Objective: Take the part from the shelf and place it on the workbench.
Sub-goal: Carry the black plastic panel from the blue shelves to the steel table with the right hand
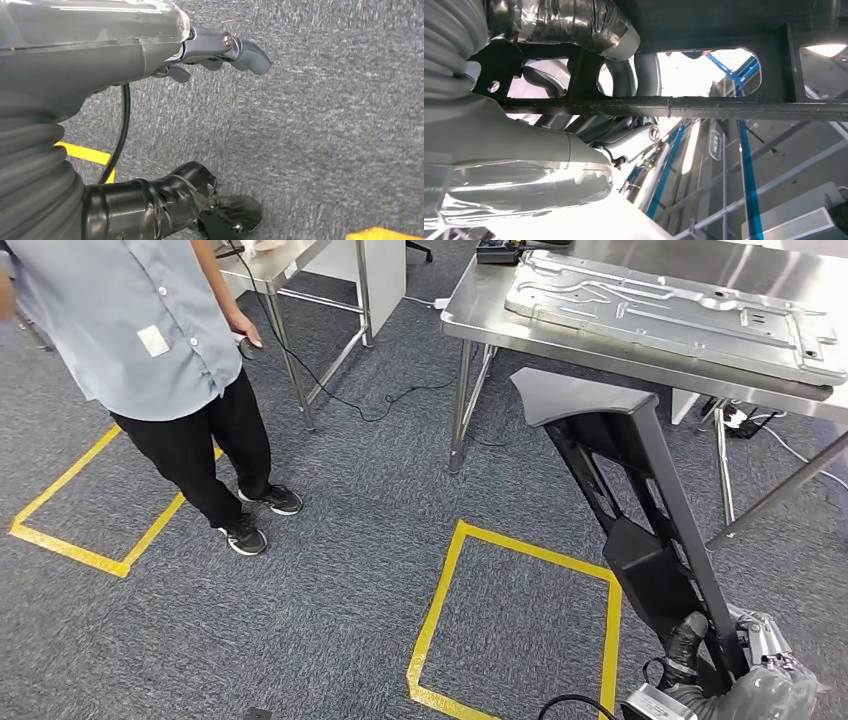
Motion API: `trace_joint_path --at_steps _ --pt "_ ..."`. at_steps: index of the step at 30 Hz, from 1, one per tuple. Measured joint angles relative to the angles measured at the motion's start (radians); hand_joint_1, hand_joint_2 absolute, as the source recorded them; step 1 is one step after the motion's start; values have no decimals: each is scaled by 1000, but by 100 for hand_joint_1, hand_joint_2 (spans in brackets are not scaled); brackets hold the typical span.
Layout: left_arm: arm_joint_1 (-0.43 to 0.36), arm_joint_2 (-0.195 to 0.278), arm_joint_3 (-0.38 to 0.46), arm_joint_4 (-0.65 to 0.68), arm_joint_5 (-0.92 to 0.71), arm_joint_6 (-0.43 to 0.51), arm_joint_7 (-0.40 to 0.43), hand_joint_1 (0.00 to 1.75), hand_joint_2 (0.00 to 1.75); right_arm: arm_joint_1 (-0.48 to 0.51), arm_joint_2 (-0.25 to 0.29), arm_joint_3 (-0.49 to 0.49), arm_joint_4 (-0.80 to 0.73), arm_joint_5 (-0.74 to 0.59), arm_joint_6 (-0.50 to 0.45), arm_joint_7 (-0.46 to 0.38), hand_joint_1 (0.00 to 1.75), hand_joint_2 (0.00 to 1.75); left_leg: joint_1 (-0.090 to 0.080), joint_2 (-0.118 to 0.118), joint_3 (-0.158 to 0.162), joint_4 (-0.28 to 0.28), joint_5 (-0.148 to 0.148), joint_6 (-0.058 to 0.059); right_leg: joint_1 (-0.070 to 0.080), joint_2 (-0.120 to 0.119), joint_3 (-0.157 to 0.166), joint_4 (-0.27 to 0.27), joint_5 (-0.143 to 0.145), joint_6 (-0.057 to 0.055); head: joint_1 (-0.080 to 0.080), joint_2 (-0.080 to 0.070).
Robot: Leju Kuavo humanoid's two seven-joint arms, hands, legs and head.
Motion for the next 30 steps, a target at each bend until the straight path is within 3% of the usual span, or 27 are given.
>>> trace_joint_path --at_steps 1,3,5,6,7,10,12,14,16,17,19,20,21,22,23,24,26,27,30 --pt "0 0 0 0 0 0 -1 0 175 -1 -2 1 0 1 0 2 175 175 3 13 4 -8 4 7 1 -25 -11 22 -14 5 1 0" --pt "1 0 0 0 1 -1 -3 0 175 -5 -7 3 0 3 0 4 175 175 5 37 8 -14 5 14 0 -84 -59 117 -65 15 2 0" --pt "3 0 0 0 1 -1 -4 0 175 -7 -10 6 1 5 0 8 175 175 5 59 9 -14 1 15 -7 -104 -117 223 -105 24 2 0" --pt "4 -1 0 0 1 -1 -3 0 175 -6 -11 7 1 5 0 11 175 175 5 69 11 -13 -2 13 -11 -109 -127 238 -101 27 2 0" --pt "4 -1 0 0 1 -1 -3 0 175 -6 -12 7 1 5 0 13 175 175 6 78 13 -13 -5 10 -15 -113 -117 217 -79 30 2 0" --pt "2 -2 0 0 1 -1 -3 0 175 -7 -14 8 2 5 0 15 175 175 7 94 26 -11 -17 -5 -16 -138 -20 35 5 27 2 0" --pt "0 -2 0 0 1 -1 -3 0 175 -7 -14 9 2 5 0 16 175 175 4 99 32 -11 -22 -17 -8 -144 6 -15 11 19 2 0" --pt "-1 -2 0 0 1 -1 -3 0 175 -6 -16 10 2 5 0 16 175 175 5 104 36 -14 -25 -29 -5 -134 5 -16 11 7 1 0" --pt "-2 -2 0 0 1 -1 -3 0 175 -6 -17 11 1 5 0 16 175 175 8 89 33 8 -45 -39 -8 -125 13 -25 12 -8 1 0" --pt "-2 -3 0 0 1 -1 -4 0 175 -7 -17 12 1 4 0 16 175 175 10 75 16 49 -71 -42 -11 -121 17 -30 13 -15 1 0" --pt "-1 -2 0 0 1 -1 -4 0 175 -8 -18 14 2 4 0 16 175 175 10 52 -50 183 -137 -43 -8 -113 20 -31 11 -24 1 0" --pt "1 -2 0 0 1 -1 -3 0 175 -8 -18 14 2 4 0 16 175 175 10 48 -85 248 -158 -43 -5 -107 20 -29 9 -27 1 0" --pt "3 -2 0 0 1 -1 -3 0 175 -8 -18 15 2 4 0 16 175 175 9 47 -108 284 -160 -42 -2 -100 21 -27 7 -28 1 0" --pt "4 -2 1 0 1 -1 -3 0 175 -8 -18 15 2 4 0 16 175 175 9 47 -113 282 -141 -39 0 -93 22 -25 5 -30 1 0" --pt "4 -2 1 0 1 -1 -3 0 175 -8 -18 15 2 4 0 16 175 175 8 46 -100 240 -105 -34 2 -85 24 -22 2 -29 1 0" --pt "4 -2 1 0 1 -1 -3 0 175 -8 -18 15 2 4 0 16 175 175 6 42 -73 172 -61 -27 4 -79 28 -20 -2 -29 1 0" --pt "3 0 1 0 1 -1 -3 0 175 -8 -18 16 2 4 0 16 175 175 2 29 -24 53 -9 -15 8 -70 30 -16 -7 -23 1 0" --pt "2 0 1 0 1 -1 -3 0 175 -9 -18 16 2 4 0 16 175 175 -1 23 -13 23 -2 -11 7 -68 29 -14 -8 -18 1 0" --pt "0 0 1 0 1 -1 -4 0 175 -8 -18 18 2 2 1 17 175 175 -2 23 -6 3 1 -4 4 -67 25 -15 -8 1 1 0"
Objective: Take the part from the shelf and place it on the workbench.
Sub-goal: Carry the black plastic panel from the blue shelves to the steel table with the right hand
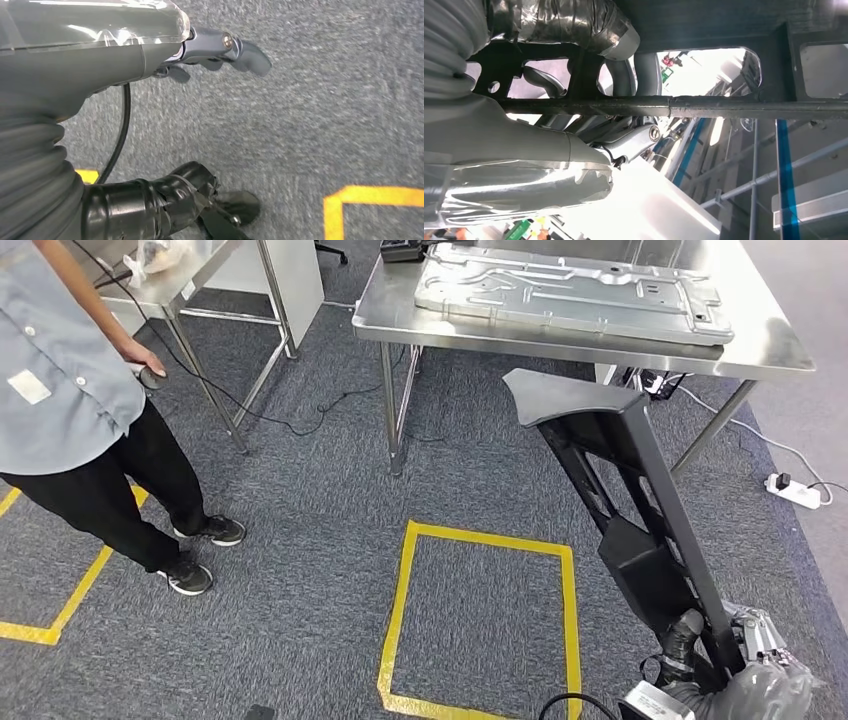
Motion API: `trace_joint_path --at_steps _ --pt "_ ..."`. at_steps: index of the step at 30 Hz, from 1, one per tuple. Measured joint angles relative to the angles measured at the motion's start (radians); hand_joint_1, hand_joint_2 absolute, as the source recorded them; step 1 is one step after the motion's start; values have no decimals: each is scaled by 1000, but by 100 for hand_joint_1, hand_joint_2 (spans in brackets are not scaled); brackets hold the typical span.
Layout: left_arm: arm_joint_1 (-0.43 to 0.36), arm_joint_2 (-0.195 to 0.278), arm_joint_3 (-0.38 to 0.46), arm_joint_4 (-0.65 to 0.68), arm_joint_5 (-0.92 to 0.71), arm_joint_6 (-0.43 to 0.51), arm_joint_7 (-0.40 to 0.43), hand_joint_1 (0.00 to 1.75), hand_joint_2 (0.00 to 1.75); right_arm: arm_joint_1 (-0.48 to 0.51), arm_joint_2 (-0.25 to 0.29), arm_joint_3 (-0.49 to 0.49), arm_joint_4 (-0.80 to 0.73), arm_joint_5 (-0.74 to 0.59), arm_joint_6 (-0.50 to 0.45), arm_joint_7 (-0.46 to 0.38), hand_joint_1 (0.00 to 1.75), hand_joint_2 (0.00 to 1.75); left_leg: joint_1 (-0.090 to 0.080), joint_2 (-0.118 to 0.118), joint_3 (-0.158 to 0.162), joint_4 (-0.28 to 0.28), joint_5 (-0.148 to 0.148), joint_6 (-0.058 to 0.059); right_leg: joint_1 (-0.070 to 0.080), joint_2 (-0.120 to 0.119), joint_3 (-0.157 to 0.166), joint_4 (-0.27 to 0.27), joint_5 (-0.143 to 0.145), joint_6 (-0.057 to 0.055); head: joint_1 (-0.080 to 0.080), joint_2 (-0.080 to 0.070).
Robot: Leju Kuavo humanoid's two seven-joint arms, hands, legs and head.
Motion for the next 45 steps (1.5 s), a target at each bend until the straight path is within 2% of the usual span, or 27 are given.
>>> trace_joint_path --at_steps 2,5,6,7,8,9,11,13,16,18,20,21,22,23,25,27,29,32,34,36,37,38,39,40,42,43,45 --pt "1 -1 0 0 1 -1 -2 0 175 -1 -2 2 0 -1 0 1 175 175 6 6 7 -14 7 10 1 -19 -14 34 -24 11 1 0" --pt "1 -1 1 0 1 -5 -6 0 175 -4 -7 5 2 -1 0 3 175 175 7 15 10 -19 9 17 -5 -38 -102 210 -110 25 1 0" --pt "2 -1 1 0 1 -8 -6 0 175 -4 -9 6 3 0 0 4 175 175 7 17 10 -19 8 17 -8 -38 -127 256 -122 29 1 0" --pt "2 -1 1 0 0 -11 -8 0 175 -4 -10 7 4 2 0 5 175 175 7 20 11 -19 6 16 -12 -40 -135 268 -113 32 1 0" --pt "3 -1 1 0 0 -16 -10 0 175 -4 -12 7 5 3 0 7 175 175 8 21 13 -18 4 14 -15 -42 -123 240 -86 35 1 0" --pt "2 -1 1 0 0 -20 -13 0 175 -4 -14 8 6 5 0 8 175 175 9 22 16 -16 1 10 -19 -45 -92 177 -47 36 1 0" --pt "2 -1 1 0 0 -28 -19 0 175 -6 -18 11 7 6 0 13 175 175 8 22 19 -12 -6 0 -19 -52 -28 48 2 33 1 0" --pt "1 -1 1 0 0 -31 -23 0 175 -7 -21 16 8 6 0 17 175 175 5 23 20 -10 -10 -13 -13 -53 -8 0 7 22 1 0" --pt "1 -1 1 0 0 -33 -24 0 175 -6 -24 19 8 5 0 18 175 175 6 25 20 -5 -20 -30 -12 -48 -5 -7 9 -1 1 0" --pt "0 0 1 0 0 -33 -24 0 175 -7 -24 22 8 5 0 18 175 175 8 24 -7 62 -63 -36 -15 -49 2 -14 11 -16 0 0" --pt "1 0 1 0 0 -35 -24 0 175 -7 -25 24 9 5 0 18 175 175 9 23 -71 196 -128 -38 -11 -50 3 -14 9 -24 0 0" --pt "2 0 1 0 0 -36 -25 0 175 -7 -25 25 9 4 0 18 175 175 9 22 -101 255 -146 -39 -9 -49 4 -13 8 -26 0 0" --pt "3 0 1 0 0 -37 -25 0 175 -7 -25 26 9 2 0 19 175 175 8 22 -118 283 -145 -38 -6 -47 5 -12 6 -27 0 0" --pt "4 0 1 0 0 -38 -26 0 175 -7 -26 27 9 0 0 20 175 175 8 22 -115 270 -124 -35 -4 -45 7 -10 4 -28 0 0" --pt "4 1 1 0 0 -39 -27 0 175 -7 -27 29 9 -6 0 24 175 175 6 20 -64 147 -47 -23 -2 -41 12 -7 -1 -27 0 0" --pt "3 3 1 0 1 -40 -27 0 175 -9 -32 34 11 -18 0 32 175 175 0 18 -16 33 -4 -13 1 -38 12 -3 -5 -20 0 0" --pt "2 5 1 0 3 -40 -28 0 175 -12 -42 44 13 -39 0 42 175 175 -5 17 -5 4 -3 -8 2 -36 9 -2 -6 -9 0 0" --pt "3 4 2 0 3 -41 -28 0 175 -17 -58 59 16 -58 0 47 175 175 0 19 1 -11 7 4 0 -38 4 12 -19 7 0 0" --pt "1 4 2 0 1 -42 -29 0 175 -21 -63 62 17 -51 0 43 175 175 5 21 5 -19 12 12 -3 -41 -34 97 -70 15 1 0" --pt "1 4 3 0 -2 -49 -32 0 175 -24 -64 62 19 -41 0 38 175 175 5 22 5 -19 12 15 -7 -43 -98 223 -125 23 1 0" --pt "2 4 3 0 -3 -56 -35 0 175 -24 -64 62 21 -38 0 37 175 175 5 23 5 -19 11 15 -9 -43 -119 261 -131 26 1 0" --pt "2 4 3 0 -3 -64 -38 0 175 -24 -65 62 23 -36 0 36 175 175 6 23 6 -18 9 13 -12 -44 -121 260 -116 28 1 0" --pt "2 3 3 0 -3 -72 -42 0 175 -25 -66 62 25 -35 0 36 175 175 7 23 8 -17 7 11 -15 -45 -103 220 -84 29 1 0" --pt "2 3 3 0 -3 -79 -46 0 175 -27 -66 62 25 -35 0 36 175 175 8 22 10 -14 4 7 -17 -47 -70 150 -45 30 1 0" --pt "2 4 3 0 -3 -87 -50 0 175 -33 -67 62 27 -35 0 35 175 175 6 21 11 -7 -3 -5 -15 -49 -16 34 -1 26 1 0" --pt "1 4 3 0 -3 -89 -51 0 175 -35 -67 62 28 -35 0 35 175 175 5 21 11 -5 -6 -11 -12 -48 -5 8 3 21 1 0" --pt "1 4 3 0 -3 -91 -52 0 175 -37 -68 62 30 -35 0 35 175 175 4 22 12 -7 -6 -22 -8 -45 -6 4 1 9 0 0"
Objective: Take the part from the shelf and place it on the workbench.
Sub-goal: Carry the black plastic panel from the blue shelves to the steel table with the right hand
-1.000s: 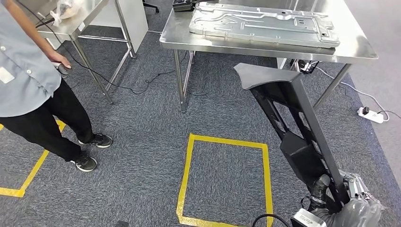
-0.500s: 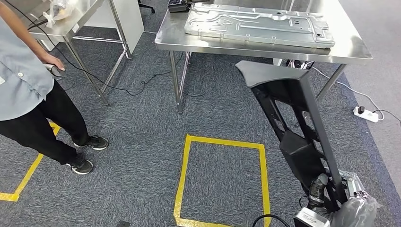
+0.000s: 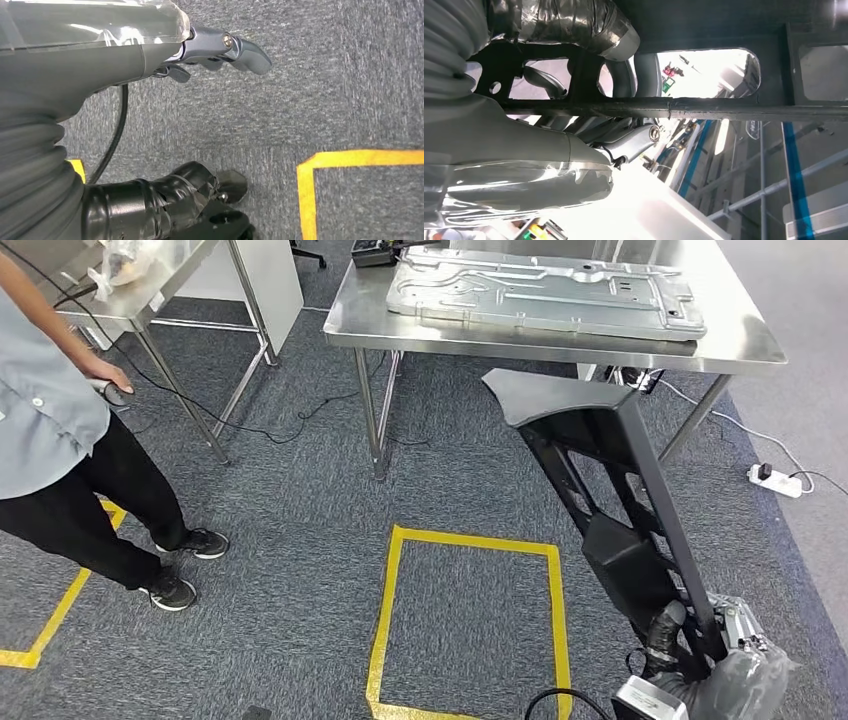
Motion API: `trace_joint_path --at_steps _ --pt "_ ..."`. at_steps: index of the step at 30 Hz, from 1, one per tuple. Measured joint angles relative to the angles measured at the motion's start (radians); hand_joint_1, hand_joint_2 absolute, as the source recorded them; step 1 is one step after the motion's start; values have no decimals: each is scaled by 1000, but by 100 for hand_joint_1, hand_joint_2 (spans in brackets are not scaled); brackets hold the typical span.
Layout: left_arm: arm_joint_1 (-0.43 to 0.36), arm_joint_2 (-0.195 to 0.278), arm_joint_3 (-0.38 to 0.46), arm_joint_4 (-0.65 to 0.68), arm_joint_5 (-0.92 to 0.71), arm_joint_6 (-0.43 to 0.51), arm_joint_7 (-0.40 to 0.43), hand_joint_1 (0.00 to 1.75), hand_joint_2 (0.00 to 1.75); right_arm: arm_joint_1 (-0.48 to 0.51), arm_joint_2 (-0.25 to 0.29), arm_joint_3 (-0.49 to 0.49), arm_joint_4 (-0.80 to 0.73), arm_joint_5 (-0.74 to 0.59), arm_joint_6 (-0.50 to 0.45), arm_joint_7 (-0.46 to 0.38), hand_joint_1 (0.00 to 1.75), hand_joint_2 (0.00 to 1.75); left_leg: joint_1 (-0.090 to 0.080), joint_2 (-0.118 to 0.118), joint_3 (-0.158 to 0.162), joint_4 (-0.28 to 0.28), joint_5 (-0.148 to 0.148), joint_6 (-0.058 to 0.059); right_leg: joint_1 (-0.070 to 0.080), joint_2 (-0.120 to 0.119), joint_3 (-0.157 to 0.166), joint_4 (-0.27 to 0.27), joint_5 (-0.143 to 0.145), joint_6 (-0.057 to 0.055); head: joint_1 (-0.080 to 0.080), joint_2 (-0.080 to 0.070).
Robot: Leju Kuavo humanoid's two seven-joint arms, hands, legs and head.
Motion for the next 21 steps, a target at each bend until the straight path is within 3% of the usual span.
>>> trace_joint_path --at_steps 2,3,6,7,8,9,11,12,14,17,19,21 --pt "0 0 0 0 0 -1 -1 0 175 -1 -1 0 1 -1 0 -2 175 175 3 0 -3 13 -12 -10 -2 0 3 -4 2 -14 0 0" --pt "0 0 0 0 0 -1 -1 0 175 -2 -1 0 1 -2 0 -2 175 175 4 0 -15 41 -32 -14 -4 0 5 -7 3 -22 0 0" --pt "1 0 0 0 0 -1 -2 0 175 -4 -1 0 3 -3 0 -1 175 175 5 -1 -100 223 -124 -18 0 -3 6 -8 2 -34 -1 0" --pt "2 0 0 0 0 -1 -2 0 175 -4 -1 0 5 -3 0 0 175 175 4 -1 -124 272 -137 -17 3 -2 7 -8 1 -36 -1 0" --pt "3 0 0 0 0 -1 -2 0 175 -5 -1 0 7 -3 0 2 175 175 4 -1 -132 286 -130 -15 7 -1 8 -8 0 -37 -1 0" --pt "3 0 0 0 0 -1 -2 0 175 -5 -1 0 9 -3 0 3 175 175 3 -1 -119 256 -102 -9 9 0 11 -8 -1 -38 -1 0" --pt "3 1 0 0 0 -1 -2 0 175 -7 -1 0 12 2 0 4 175 175 -4 -3 -59 124 -30 8 13 2 16 -8 -3 -38 -1 0" --pt "3 2 0 0 0 -1 -2 0 175 -9 -1 0 13 8 0 4 175 175 -8 -3 -31 63 -8 16 16 2 16 -6 -5 -36 0 0" --pt "1 4 0 0 0 -1 -3 0 175 -11 -1 0 15 20 0 3 175 175 -16 -4 -11 11 2 24 14 3 12 -5 -4 -28 0 0" --pt "3 3 1 0 0 -1 -2 0 175 -12 -1 0 17 17 0 -3 175 175 -12 -3 -5 -7 11 30 12 2 11 -2 -9 -11 0 0" --pt "3 2 2 0 0 -1 -2 0 175 -13 -1 0 17 8 0 -9 175 175 -5 -1 0 -19 18 38 10 1 -13 55 -48 1 0 0" --pt "1 2 2 0 0 -1 -2 0 175 -13 1 0 18 0 0 -15 175 175 -5 1 0 -20 19 42 4 0 -74 180 -110 10 0 0"
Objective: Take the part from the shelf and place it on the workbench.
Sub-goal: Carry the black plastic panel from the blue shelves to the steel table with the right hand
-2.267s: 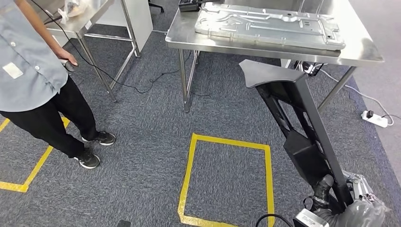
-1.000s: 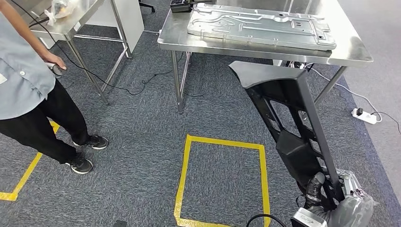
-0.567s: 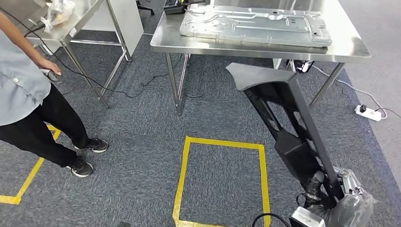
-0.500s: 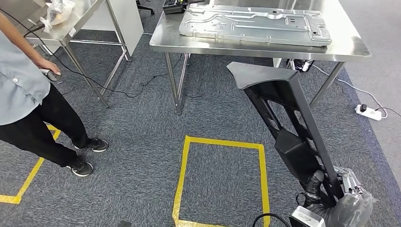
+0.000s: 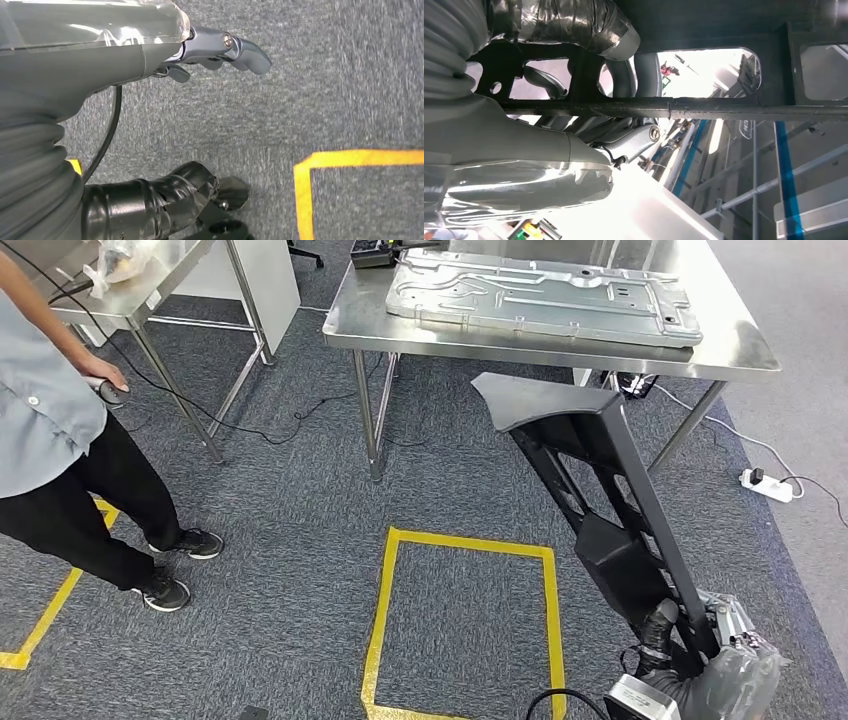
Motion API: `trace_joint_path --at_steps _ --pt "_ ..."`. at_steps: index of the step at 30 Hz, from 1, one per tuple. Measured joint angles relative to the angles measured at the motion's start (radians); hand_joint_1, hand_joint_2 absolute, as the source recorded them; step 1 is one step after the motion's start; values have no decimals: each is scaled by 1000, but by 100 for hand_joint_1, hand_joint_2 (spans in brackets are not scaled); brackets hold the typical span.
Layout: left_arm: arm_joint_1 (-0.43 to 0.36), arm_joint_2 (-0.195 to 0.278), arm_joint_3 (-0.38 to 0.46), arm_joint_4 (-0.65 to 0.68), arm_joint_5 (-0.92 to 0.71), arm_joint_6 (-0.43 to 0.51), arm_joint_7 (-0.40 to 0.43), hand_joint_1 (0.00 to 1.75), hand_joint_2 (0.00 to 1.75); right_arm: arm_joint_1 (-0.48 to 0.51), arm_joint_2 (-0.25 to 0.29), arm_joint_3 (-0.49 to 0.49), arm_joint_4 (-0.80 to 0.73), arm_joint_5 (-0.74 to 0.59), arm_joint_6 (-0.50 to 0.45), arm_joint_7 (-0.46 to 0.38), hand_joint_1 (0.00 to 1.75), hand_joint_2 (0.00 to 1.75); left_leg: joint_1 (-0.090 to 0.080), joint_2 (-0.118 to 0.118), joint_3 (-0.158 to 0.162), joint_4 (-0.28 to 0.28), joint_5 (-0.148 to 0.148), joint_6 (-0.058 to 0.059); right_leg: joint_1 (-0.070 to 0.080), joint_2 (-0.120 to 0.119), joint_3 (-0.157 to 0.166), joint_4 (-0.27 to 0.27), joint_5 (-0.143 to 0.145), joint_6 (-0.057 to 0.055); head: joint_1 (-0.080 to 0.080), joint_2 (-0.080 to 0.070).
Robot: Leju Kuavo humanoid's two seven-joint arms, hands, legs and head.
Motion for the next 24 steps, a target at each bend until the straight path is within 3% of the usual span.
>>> trace_joint_path --at_steps 1,2,3,6,8,10,12,15,16,17,18,19,21,22,24 --pt "0 0 0 0 0 0 0 0 175 1 1 0 0 -3 0 -2 175 175 0 1 0 1 0 0 -3 0 -28 55 -18 4 0 0" --pt "1 0 0 0 0 0 0 0 175 1 2 0 1 -5 0 -3 175 175 1 1 0 1 -1 -1 -7 -1 -42 80 -17 8 0 0" --pt "2 0 0 0 0 0 0 0 175 1 2 0 1 -6 0 -3 175 175 2 1 0 3 -2 -3 -10 -1 -35 64 5 11 0 0" --pt "2 -2 1 0 0 0 0 0 175 0 3 0 1 -13 0 -8 175 175 4 0 1 14 -12 -17 -16 -5 53 -122 96 13 0 0" --pt "2 -2 1 0 0 0 0 0 175 1 7 0 1 -19 0 -13 175 175 1 -1 -2 21 -17 -30 -12 -3 78 -179 108 4 0 0" --pt "2 -2 1 0 0 -1 0 0 175 2 11 -1 1 -21 0 -16 175 175 1 -1 -2 20 -17 -41 -9 0 75 -179 109 -12 -1 0" --pt "1 -2 1 0 0 -2 0 0 175 2 14 -1 1 -21 0 -16 175 175 3 -1 -11 43 -36 -52 -11 1 76 -183 112 -27 -1 0" --pt "2 -2 1 0 -1 -2 0 0 175 2 19 -1 1 -23 0 -16 175 175 5 -1 -85 208 -127 -60 -9 -1 75 -185 113 -42 -1 0" --pt "3 -2 1 0 -1 -2 0 0 175 2 20 -1 1 -23 0 -17 175 175 5 -1 -115 270 -150 -60 -6 -1 75 -185 113 -43 -1 0" --pt "4 -2 1 0 -1 -2 0 0 175 2 21 -1 1 -24 0 -17 175 175 5 -1 -132 306 -155 -59 -4 -1 75 -185 113 -44 -1 0" --pt "5 -2 1 0 -1 -3 0 0 175 2 22 -1 1 -25 0 -17 175 175 5 -1 -132 303 -141 -57 -1 0 76 -184 112 -45 -1 0" --pt "5 -2 1 0 -1 -3 0 0 175 2 23 -1 1 -26 0 -18 175 175 4 -2 -111 260 -109 -52 1 1 79 -184 112 -45 -1 0" --pt "4 -1 1 0 -1 -3 0 0 175 2 25 -1 1 -27 0 -18 175 175 -2 -3 -45 119 -44 -36 5 3 83 -184 110 -44 -1 0" --pt "3 -1 1 0 -1 -3 0 0 175 2 26 -1 1 -27 0 -19 175 175 -5 -3 -19 65 -26 -30 7 4 84 -184 109 -41 -1 0" --pt "3 0 1 0 -1 -4 0 0 175 2 27 -1 1 -28 0 -19 175 175 -11 -4 -4 28 -23 -24 7 3 82 -185 110 -32 0 0"
